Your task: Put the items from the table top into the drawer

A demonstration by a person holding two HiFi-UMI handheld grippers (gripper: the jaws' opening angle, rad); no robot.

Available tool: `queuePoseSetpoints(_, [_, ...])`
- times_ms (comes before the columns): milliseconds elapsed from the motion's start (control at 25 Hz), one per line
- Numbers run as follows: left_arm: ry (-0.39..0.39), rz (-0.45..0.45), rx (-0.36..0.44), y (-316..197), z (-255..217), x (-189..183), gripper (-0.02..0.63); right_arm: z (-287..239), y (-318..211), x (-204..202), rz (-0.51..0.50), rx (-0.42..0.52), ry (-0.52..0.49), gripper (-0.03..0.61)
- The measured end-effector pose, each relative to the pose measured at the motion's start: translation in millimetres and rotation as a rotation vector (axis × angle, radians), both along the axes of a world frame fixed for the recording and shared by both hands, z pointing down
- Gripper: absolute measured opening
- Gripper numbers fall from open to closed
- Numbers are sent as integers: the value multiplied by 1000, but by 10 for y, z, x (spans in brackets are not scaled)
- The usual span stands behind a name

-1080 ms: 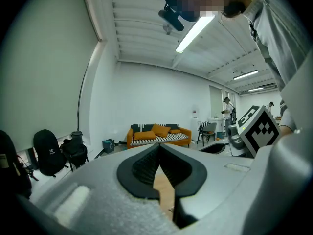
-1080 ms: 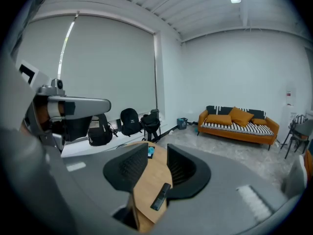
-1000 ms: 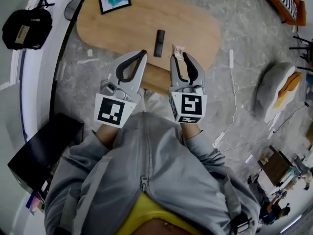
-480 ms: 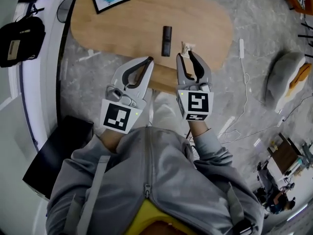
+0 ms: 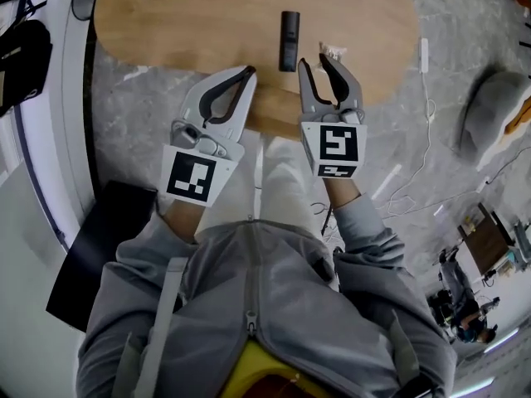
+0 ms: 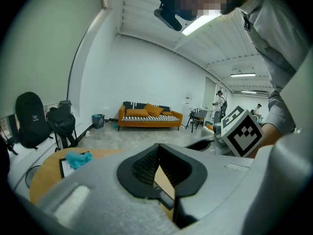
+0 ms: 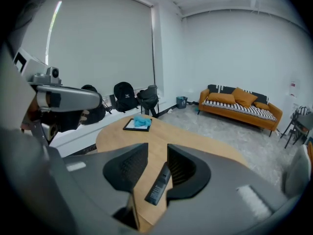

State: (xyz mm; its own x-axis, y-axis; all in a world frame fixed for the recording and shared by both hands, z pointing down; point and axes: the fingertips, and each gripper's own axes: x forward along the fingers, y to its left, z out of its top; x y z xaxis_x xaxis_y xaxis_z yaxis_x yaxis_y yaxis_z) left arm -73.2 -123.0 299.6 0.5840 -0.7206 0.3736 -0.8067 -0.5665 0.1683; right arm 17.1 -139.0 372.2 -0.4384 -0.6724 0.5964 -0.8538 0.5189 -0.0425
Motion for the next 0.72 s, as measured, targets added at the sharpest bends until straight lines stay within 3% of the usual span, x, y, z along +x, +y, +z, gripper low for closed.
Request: queuePoseSetpoints(720, [13,-29,-83,-25,1299,-165,6,1302,46,-108,50,-106,31,126])
